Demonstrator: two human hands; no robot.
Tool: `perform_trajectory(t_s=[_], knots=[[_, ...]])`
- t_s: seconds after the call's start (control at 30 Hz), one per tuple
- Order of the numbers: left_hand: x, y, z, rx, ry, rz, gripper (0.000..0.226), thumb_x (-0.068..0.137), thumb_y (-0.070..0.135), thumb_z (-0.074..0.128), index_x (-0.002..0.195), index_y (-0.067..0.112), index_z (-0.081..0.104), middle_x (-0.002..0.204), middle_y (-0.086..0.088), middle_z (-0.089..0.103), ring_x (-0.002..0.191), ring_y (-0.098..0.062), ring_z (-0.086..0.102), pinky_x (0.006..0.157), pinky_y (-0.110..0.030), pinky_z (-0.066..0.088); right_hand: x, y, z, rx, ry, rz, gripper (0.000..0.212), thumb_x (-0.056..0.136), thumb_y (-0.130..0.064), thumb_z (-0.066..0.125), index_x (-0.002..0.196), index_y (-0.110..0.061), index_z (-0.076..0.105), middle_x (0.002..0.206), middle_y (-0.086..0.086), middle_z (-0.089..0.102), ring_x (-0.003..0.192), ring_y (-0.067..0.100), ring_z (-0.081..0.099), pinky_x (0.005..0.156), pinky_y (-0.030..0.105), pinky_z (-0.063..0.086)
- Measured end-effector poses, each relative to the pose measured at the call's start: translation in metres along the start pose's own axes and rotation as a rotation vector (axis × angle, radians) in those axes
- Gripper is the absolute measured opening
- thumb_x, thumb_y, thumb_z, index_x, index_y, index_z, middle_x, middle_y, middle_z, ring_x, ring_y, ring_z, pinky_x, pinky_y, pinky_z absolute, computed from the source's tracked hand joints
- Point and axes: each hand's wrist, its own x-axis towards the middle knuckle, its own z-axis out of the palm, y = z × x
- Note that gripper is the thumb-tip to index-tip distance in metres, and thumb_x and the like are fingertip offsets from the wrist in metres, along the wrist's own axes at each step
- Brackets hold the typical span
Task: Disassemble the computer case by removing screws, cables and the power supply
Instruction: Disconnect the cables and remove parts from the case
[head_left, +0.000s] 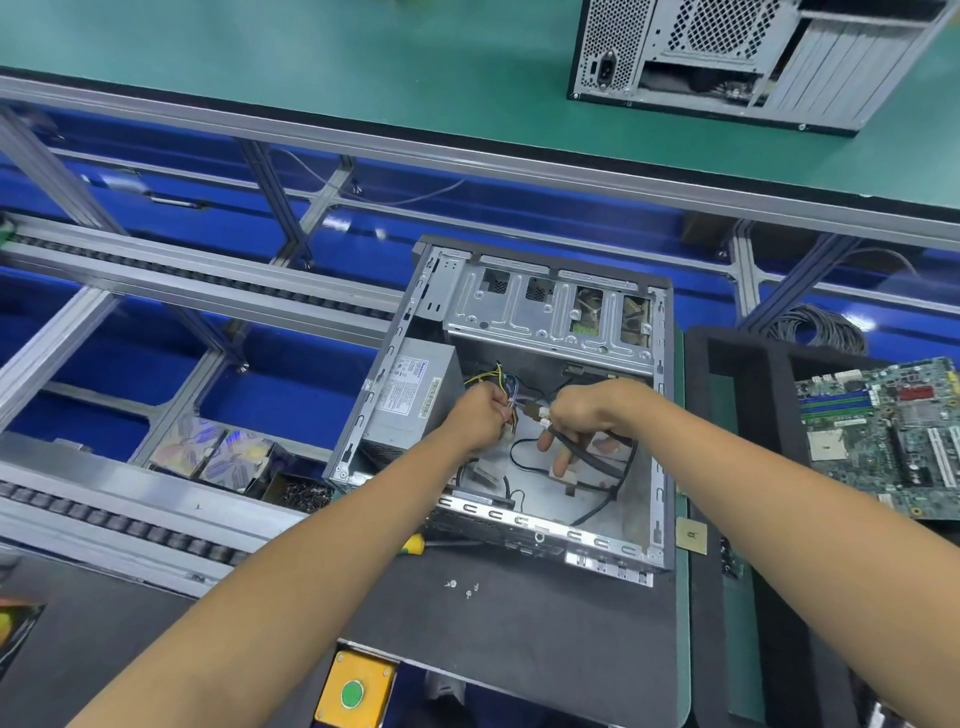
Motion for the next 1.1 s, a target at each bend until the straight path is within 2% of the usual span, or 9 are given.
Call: perform_trajectory(t_s=[0.1,0.23,0.3,0.4,0.47,0.57,0.67,0.8,1.1], knots=[[0.001,0.000,0.001,-0.009,-0.002,-0.001,0.012,0.103,-0.001,0.049,0.112,0.003,0.056,0.081,-0.002,0.056,0.071,-0.010,0.049,0.051,-0.010,0.037,0.002,0.001,0.000,0.058,-0.046,0.011,0.041,0.099,-0.010,0.022,0.120,-0.005,0.057,0.095,0.019,0.077,0.085,0.025,0.074,0.048,0.020,0.049],[0.001,0.001,0.001,-0.015,-0.003,-0.001,0.013,0.102,-0.004,0.048,0.104,0.008,0.052,0.076,0.001,0.054,0.066,-0.007,0.048,0.048,-0.007,0.037,0.009,0.000,-0.001,0.186,-0.101,0.021,0.042,0.105,-0.013,0.019,0.128,0.006,0.049,0.094,0.031,0.073,0.092,0.043,0.074,0.064,0.037,0.063],[0.002,0.000,0.002,-0.023,-0.003,0.000,0.015,0.102,-0.006,0.046,0.103,0.007,0.052,0.075,0.000,0.054,0.065,-0.007,0.047,0.046,-0.006,0.036,0.012,-0.001,-0.002,0.218,-0.127,0.032,0.042,0.105,-0.011,0.019,0.131,0.009,0.045,0.096,0.037,0.070,0.096,0.050,0.071,0.071,0.048,0.064],[0.003,-0.001,0.002,-0.044,0.002,-0.003,0.012,0.102,-0.003,0.049,0.104,0.008,0.053,0.075,0.000,0.055,0.065,-0.008,0.048,0.051,-0.011,0.039,0.015,-0.002,-0.004,0.195,-0.168,0.052,0.043,0.104,-0.005,0.015,0.133,0.010,0.043,0.099,0.039,0.069,0.100,0.054,0.068,0.076,0.052,0.062],[0.004,-0.003,0.003,-0.057,0.002,-0.008,0.009,0.103,0.000,0.052,0.105,0.008,0.054,0.077,0.001,0.055,0.072,-0.012,0.050,0.064,-0.022,0.042,0.015,-0.002,-0.004,0.166,-0.193,0.058,0.045,0.102,0.001,0.013,0.134,0.011,0.042,0.100,0.039,0.069,0.100,0.055,0.068,0.078,0.053,0.062],[0.007,-0.006,0.004,-0.066,-0.005,-0.014,0.007,0.103,0.002,0.053,0.105,0.009,0.055,0.079,0.001,0.057,0.077,-0.015,0.051,0.075,-0.026,0.040,0.016,-0.004,-0.004,0.148,-0.215,0.056,0.046,0.100,0.002,0.012,0.135,0.012,0.042,0.099,0.038,0.069,0.101,0.055,0.067,0.079,0.053,0.061],[0.009,-0.009,0.004,-0.060,-0.001,-0.009,0.007,0.102,0.004,0.054,0.103,0.010,0.056,0.076,0.003,0.057,0.071,-0.011,0.050,0.074,-0.026,0.040,0.015,-0.006,-0.006,0.143,-0.219,0.051,0.048,0.100,0.002,0.012,0.135,0.012,0.043,0.101,0.037,0.069,0.101,0.053,0.068,0.079,0.051,0.062],[0.009,-0.011,0.004,-0.040,-0.002,0.010,0.007,0.102,0.005,0.055,0.100,0.012,0.055,0.080,0.000,0.058,0.078,-0.016,0.052,0.077,-0.028,0.043,0.014,-0.008,-0.009,0.118,-0.218,0.052,0.050,0.095,0.006,0.012,0.133,0.012,0.045,0.100,0.036,0.070,0.101,0.050,0.069,0.076,0.047,0.064],[0.011,-0.013,0.005,-0.054,-0.003,0.022,0.011,0.100,0.000,0.053,0.098,0.011,0.055,0.075,0.003,0.056,0.073,-0.012,0.050,0.076,-0.027,0.043,0.004,-0.013,-0.015,0.032,-0.239,0.032,0.065,0.077,0.012,0.017,0.137,0.013,0.044,0.120,0.039,0.063,0.111,0.052,0.064,0.078,0.044,0.063]])
